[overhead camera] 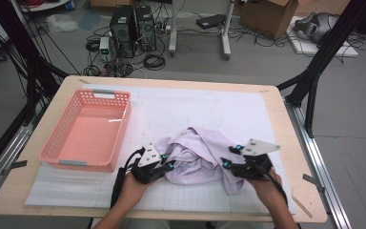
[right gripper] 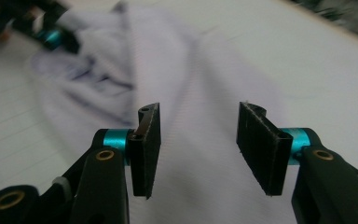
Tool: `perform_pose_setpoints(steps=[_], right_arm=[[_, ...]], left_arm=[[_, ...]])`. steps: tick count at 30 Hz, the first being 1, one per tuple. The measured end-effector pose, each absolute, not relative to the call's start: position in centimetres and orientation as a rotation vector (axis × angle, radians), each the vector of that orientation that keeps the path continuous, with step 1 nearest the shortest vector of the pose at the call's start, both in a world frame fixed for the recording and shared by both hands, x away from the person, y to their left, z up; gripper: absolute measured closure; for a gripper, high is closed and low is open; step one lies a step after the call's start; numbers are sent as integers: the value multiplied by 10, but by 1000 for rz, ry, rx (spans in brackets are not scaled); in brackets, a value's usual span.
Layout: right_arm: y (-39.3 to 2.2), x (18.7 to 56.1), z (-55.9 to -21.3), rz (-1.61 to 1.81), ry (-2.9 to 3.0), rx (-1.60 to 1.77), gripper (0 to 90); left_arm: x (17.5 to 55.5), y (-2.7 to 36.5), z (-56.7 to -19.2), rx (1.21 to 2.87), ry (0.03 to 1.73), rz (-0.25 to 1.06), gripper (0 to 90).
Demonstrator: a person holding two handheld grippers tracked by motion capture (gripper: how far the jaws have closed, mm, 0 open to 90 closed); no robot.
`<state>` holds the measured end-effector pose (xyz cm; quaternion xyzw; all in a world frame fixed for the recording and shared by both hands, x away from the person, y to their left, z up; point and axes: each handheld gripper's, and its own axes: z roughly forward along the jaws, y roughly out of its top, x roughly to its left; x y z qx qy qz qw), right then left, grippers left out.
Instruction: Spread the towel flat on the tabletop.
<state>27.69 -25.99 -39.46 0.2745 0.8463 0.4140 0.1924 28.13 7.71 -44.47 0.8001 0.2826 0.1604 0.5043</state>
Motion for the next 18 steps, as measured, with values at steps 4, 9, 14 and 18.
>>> perform_pose_setpoints(steps=[4, 9, 14, 18], right_arm=[[-247, 287, -418, 961, 2478, 776, 704], [-278, 291, -417, 932, 2353, 906, 875], [-320, 289, -409, 895, 2198, 1048, 876], [-350, 287, -411, 823, 2146, 1154, 876]], left_arm=[[282, 85, -442, 1907, 710, 405, 800], [284, 94, -441, 1883, 737, 424, 804], [284, 98, -440, 1872, 751, 434, 805], [285, 99, -440, 1861, 758, 437, 806]])
